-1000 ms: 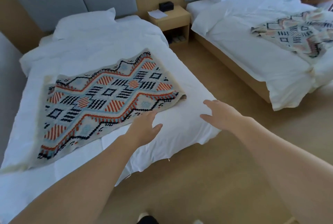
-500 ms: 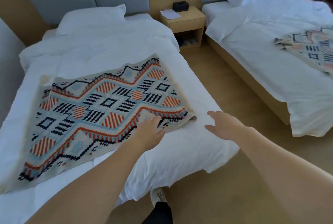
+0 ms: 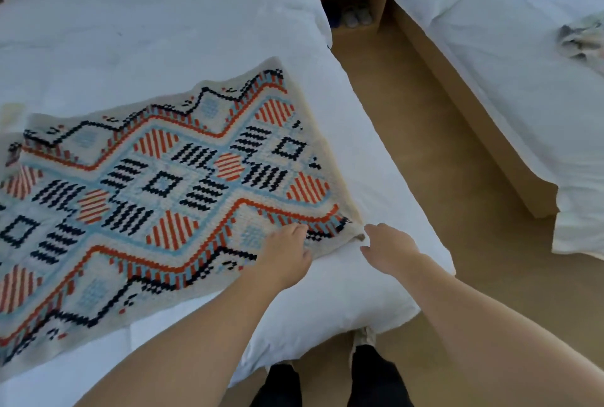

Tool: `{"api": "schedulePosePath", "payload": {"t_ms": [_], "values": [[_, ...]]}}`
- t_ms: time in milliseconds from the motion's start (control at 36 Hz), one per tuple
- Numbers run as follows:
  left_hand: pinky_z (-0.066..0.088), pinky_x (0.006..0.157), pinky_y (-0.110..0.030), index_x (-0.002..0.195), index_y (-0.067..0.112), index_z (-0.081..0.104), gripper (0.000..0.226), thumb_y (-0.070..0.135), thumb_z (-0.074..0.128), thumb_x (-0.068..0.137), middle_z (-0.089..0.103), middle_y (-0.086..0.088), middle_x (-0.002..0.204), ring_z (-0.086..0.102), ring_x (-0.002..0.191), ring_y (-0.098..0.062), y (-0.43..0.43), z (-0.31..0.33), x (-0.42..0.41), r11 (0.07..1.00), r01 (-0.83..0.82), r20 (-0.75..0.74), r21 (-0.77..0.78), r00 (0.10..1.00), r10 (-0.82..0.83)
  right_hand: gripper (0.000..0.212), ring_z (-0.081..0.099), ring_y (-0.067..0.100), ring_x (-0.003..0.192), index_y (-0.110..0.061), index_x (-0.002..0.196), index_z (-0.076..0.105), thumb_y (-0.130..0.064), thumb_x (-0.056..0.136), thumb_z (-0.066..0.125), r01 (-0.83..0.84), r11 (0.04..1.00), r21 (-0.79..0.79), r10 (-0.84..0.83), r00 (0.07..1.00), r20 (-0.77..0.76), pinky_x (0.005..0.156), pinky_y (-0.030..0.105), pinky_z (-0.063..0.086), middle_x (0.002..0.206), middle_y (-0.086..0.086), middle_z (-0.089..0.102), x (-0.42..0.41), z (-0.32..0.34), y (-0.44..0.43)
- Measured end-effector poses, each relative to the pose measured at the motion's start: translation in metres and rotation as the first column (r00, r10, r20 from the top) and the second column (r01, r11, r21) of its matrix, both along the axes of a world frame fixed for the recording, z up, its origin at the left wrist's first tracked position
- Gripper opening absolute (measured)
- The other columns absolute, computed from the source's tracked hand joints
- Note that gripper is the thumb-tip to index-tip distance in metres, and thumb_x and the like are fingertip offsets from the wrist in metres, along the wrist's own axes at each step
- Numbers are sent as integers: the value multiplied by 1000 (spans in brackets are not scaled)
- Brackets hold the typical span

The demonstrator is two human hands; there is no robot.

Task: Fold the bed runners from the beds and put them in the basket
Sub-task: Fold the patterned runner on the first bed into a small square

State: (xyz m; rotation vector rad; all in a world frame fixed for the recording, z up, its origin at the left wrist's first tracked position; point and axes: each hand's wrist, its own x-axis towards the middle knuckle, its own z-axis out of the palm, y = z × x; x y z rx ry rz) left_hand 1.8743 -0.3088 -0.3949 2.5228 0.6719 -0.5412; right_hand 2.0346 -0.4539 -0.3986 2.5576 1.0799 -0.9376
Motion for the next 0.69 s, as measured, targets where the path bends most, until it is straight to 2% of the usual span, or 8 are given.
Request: {"api": "schedulePosePath", "payload": {"t_ms": [139, 333, 445, 528, 611, 695], "values": [[19, 117, -38, 150, 11, 19, 57, 32, 35, 100, 22, -5, 156, 19, 143, -21, -1, -51, 34, 999, -40, -20, 14, 999, 40, 36, 59, 26, 101, -15, 123, 48, -40, 99, 38, -23, 999, -31, 24, 1000, 14, 69, 32, 42, 113, 5, 53, 26, -61, 12], [11, 118, -37, 150, 12, 16, 63, 38, 40, 98, 14, -5, 158, 10, 146, -21, -20, -126, 82, 999, -4, -49, 37, 999, 5, 43, 61, 26, 93, -16, 110, 51, -53, 93, 40, 67, 998, -18, -67, 998, 22, 64, 32, 41, 105, 4, 56, 49, -132, 16], [9, 119, -39, 151, 13, 10, 72, 44, 45, 96, 6, -6, 160, 2, 147, -23, -25, -151, 99, 997, 40, -45, 70, 998, -37, 24, 60, 27, 94, -15, 104, 54, -33, 92, 45, 70, 996, 54, -71, 997, 13, 64, 31, 37, 102, 4, 56, 54, -151, 21], [8, 119, -41, 151, 15, 9, 75, 46, 47, 94, 5, -7, 160, 1, 147, -24, -28, -167, 109, 997, 37, -39, 68, 999, -34, 2, 57, 28, 88, -15, 92, 46, -16, 90, 45, 90, 985, 146, -88, 996, -18, 64, 31, 33, 95, 5, 53, 63, -162, 20], [4, 120, -42, 152, 18, 3, 79, 47, 47, 94, -2, -5, 161, -4, 147, -23, -31, -173, 109, 997, 62, -75, 42, 995, -59, 11, 49, 27, 74, -13, 86, 37, -4, 86, 43, 160, 953, 257, -143, 986, -82, 61, 32, 32, 84, 4, 46, 70, -163, 10], [1, 119, -40, 152, 19, 3, 76, 43, 47, 95, -4, -5, 161, -7, 147, -22, -33, -174, 108, 996, 92, -80, 21, 993, -90, 21, 49, 29, 74, -9, 84, 39, 10, 77, 41, 131, 924, 359, -97, 989, -113, 60, 36, 39, 89, 7, 47, 84, -161, -9]]}}
